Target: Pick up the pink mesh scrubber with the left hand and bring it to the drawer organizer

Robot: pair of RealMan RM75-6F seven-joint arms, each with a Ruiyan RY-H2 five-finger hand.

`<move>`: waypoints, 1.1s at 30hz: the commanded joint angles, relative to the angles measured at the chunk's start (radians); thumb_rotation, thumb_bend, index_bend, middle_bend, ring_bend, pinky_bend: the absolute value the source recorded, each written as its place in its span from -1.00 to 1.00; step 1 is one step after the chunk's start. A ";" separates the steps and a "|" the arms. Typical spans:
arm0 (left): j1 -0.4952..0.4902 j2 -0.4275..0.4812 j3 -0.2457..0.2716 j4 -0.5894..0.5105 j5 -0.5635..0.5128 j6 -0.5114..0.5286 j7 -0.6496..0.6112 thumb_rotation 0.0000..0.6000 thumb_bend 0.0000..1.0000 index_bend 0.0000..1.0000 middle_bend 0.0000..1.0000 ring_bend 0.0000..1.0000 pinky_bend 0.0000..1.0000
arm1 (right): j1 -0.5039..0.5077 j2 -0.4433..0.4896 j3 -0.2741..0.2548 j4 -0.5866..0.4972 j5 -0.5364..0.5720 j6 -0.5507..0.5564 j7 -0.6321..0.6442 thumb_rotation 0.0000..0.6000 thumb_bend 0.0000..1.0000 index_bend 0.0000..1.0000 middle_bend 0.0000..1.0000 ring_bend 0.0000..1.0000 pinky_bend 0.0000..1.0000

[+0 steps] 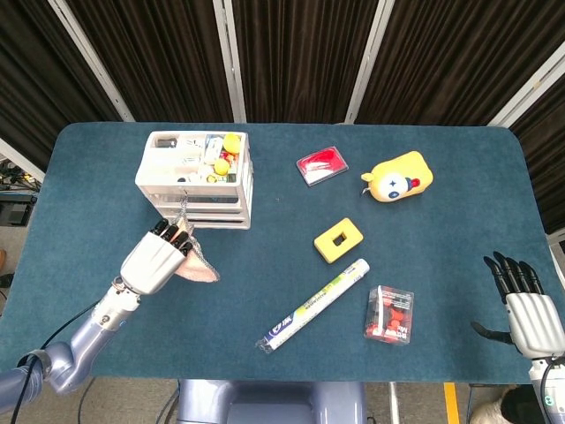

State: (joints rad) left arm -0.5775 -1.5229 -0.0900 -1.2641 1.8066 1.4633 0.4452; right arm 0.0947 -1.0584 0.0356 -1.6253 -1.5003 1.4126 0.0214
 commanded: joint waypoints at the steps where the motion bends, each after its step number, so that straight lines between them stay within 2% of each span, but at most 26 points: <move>1: 0.001 0.000 -0.001 0.002 -0.002 0.004 -0.004 1.00 0.17 0.83 0.44 0.22 0.12 | 0.000 0.000 0.000 0.000 0.000 0.000 0.000 1.00 -0.99 -1.00 -1.00 -1.00 -1.00; 12: 0.005 -0.015 0.005 0.023 -0.023 -0.011 -0.006 1.00 0.15 0.83 0.44 0.22 0.11 | 0.000 0.000 0.000 -0.001 0.002 0.000 0.001 1.00 -0.99 -1.00 -1.00 -1.00 -1.00; 15: 0.008 -0.018 0.008 0.024 -0.038 -0.025 -0.008 1.00 0.10 0.82 0.42 0.21 0.10 | -0.001 0.001 0.001 -0.001 0.003 0.000 0.002 1.00 -0.99 -1.00 -1.00 -1.00 -1.00; 16: 0.010 -0.019 0.008 0.024 -0.043 -0.029 -0.009 1.00 0.03 0.80 0.39 0.18 0.07 | -0.001 0.001 0.001 -0.001 0.003 0.000 0.002 1.00 -0.99 -1.00 -1.00 -1.00 -1.00; 18: 0.012 -0.018 0.009 0.023 -0.053 -0.036 -0.010 1.00 -0.27 0.65 0.20 -0.03 -0.14 | -0.001 0.001 0.001 -0.002 0.004 0.000 0.002 1.00 -0.99 -1.00 -1.00 -1.00 -1.00; 20: 0.017 -0.014 0.012 0.019 -0.069 -0.050 -0.013 1.00 -0.66 0.24 -0.19 -0.43 -0.48 | -0.001 0.001 0.002 -0.003 0.008 -0.003 0.001 1.00 -0.99 -1.00 -1.00 -1.00 -1.00; 22: 0.027 0.007 0.022 -0.017 -0.121 -0.116 0.012 1.00 -0.89 -0.24 -0.57 -0.76 -0.72 | -0.002 0.001 0.003 -0.004 0.009 0.000 -0.002 1.00 -0.99 -1.00 -1.00 -1.00 -1.00; 23: 0.029 0.018 0.022 -0.042 -0.139 -0.136 0.027 1.00 -0.96 -0.46 -0.76 -0.89 -0.82 | -0.002 0.001 0.003 -0.005 0.010 0.002 -0.002 1.00 -0.99 -1.00 -1.00 -1.00 -1.00; 26: 0.032 0.043 0.024 -0.092 -0.168 -0.171 0.064 0.94 -1.00 -0.89 -1.00 -1.00 -0.99 | -0.003 -0.001 0.005 -0.004 0.010 0.006 -0.002 1.00 -0.99 -1.00 -1.00 -1.00 -1.00; 28: 0.035 0.057 0.028 -0.118 -0.181 -0.187 0.079 0.88 -1.00 -0.99 -1.00 -1.00 -1.00 | -0.004 -0.002 0.005 -0.003 0.010 0.006 -0.002 1.00 -0.99 -1.00 -1.00 -1.00 -1.00; 33: 0.047 0.085 0.041 -0.170 -0.189 -0.193 0.093 0.86 -1.00 -1.00 -1.00 -1.00 -1.00 | -0.003 -0.001 0.005 -0.003 0.010 0.005 0.000 1.00 -0.99 -1.00 -1.00 -1.00 -1.00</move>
State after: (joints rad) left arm -0.5366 -1.4450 -0.0551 -1.4220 1.6193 1.2697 0.5370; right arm 0.0916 -1.0598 0.0410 -1.6283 -1.4899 1.4171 0.0209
